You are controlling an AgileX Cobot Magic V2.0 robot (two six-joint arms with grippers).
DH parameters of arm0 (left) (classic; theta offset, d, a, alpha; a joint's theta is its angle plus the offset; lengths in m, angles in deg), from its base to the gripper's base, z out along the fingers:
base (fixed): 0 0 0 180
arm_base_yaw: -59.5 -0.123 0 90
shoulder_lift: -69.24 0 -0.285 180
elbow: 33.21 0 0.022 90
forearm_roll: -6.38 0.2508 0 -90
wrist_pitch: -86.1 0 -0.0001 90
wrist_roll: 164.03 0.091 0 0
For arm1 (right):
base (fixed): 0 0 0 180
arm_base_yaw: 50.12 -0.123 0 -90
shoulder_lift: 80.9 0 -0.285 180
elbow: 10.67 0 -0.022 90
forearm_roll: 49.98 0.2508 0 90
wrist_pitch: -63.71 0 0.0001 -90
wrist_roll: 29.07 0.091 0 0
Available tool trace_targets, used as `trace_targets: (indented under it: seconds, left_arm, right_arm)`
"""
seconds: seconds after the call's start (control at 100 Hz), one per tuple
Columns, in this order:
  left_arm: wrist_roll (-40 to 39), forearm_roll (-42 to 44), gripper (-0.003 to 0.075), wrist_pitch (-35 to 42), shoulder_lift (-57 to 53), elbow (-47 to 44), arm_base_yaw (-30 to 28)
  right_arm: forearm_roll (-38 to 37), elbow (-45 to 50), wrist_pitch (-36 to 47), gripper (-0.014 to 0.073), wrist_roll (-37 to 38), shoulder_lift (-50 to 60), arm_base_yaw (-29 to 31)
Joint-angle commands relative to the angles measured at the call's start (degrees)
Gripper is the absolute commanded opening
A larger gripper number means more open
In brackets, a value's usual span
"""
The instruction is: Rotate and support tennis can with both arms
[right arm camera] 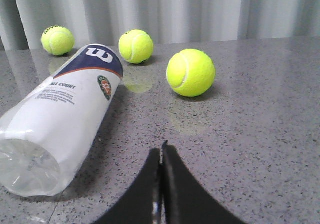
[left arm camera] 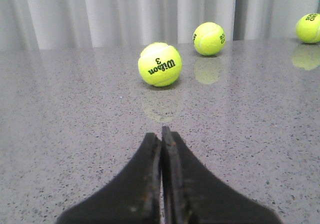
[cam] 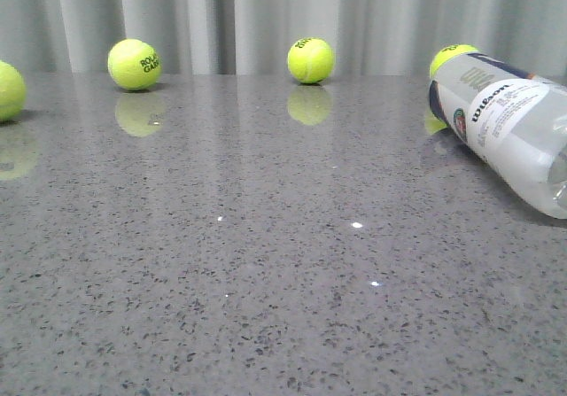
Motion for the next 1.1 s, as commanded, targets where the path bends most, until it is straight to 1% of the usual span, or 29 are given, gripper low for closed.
trace_targets:
  seconds: [0.0, 0.54, 0.66, 0.75, 0.91, 1.09]
  left_arm:
    - [-0.5, -0.2, -0.0021, 4.5, -2.2, -2.7, 0.1]
    - [-0.5, -0.2, -0.0021, 4.5, -2.2, -2.7, 0.1]
    - [-0.5, -0.2, -0.0021, 4.5, -2.2, -2.7, 0.1]
    - [-0.5, -0.2, -0.0021, 4.5, -2.2, -2.7, 0.1]
    - [-0.5, -0.2, -0.0021, 4.5, -2.2, -2.7, 0.1]
    - [-0.5, -0.2, -0.0021, 4.5, -2.2, -2.7, 0.1]
  right_arm:
    - [0.0, -1.1, 4.0, -0.0066, -0.1, 1.4, 0.3]
    - [0.0, -1.1, 4.0, -0.0066, -0.1, 1.4, 0.3]
    - [0.0, -2.3, 3.2, -0.0066, -0.1, 1.4, 0.3]
    - [0.0, -5.3, -1.1, -0.0066, -0.1, 1.4, 0.3]
    - [0.0, -13.4, -13.6, -0.0066, -0.1, -0.1, 0.3]
    - [0.0, -22.4, -24.8, -0.0066, -0.1, -5.6, 0.3]
